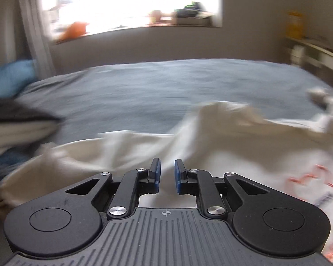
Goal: Fold clothes
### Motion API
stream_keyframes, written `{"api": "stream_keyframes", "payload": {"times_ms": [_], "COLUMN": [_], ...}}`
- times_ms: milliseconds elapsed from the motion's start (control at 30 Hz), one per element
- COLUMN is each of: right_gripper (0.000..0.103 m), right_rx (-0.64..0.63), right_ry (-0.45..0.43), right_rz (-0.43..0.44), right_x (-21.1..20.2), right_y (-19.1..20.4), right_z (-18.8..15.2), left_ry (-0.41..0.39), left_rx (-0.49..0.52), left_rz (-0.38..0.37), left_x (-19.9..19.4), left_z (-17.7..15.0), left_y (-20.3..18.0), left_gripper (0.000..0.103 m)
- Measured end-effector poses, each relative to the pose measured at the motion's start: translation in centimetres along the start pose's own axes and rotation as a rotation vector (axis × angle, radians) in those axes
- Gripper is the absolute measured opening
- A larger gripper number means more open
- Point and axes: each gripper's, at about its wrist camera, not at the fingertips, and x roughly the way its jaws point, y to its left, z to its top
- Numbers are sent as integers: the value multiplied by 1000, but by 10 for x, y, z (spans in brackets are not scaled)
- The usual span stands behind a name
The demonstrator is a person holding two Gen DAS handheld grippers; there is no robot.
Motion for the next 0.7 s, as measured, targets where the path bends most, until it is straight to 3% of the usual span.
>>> {"api": "stream_keyframes", "payload": {"times_ms": [100,200,300,400,500,600,700], "right_gripper": [11,10,10,10,11,11,11], "right_rx": [-71,-99,36,285,376,335,269], "right_ry": [69,89,30,0,-40,-21,50], "right_rz": [99,101,52,69,116,221,298], "right_x": [34,81,116,128,110,94,101], "right_y": [30,38,19,-18,-32,-21,-4], "right_z": [8,26,63,82,81,75,73], "left_ry": [52,42,32,39,20,11,68], "left_rx": [33,-16,-167,-292,-325,-264,-169], "left_rz": [-56,-10,9,3,-37,-112,-92], "left_x": [42,81,108,114,97,84,103], "left_z": [10,29,51,61,61,59,59], "left_y": [-23,-24,-8,10,16,8,-11], "left_gripper": [14,15,15,15,14,14,14]}}
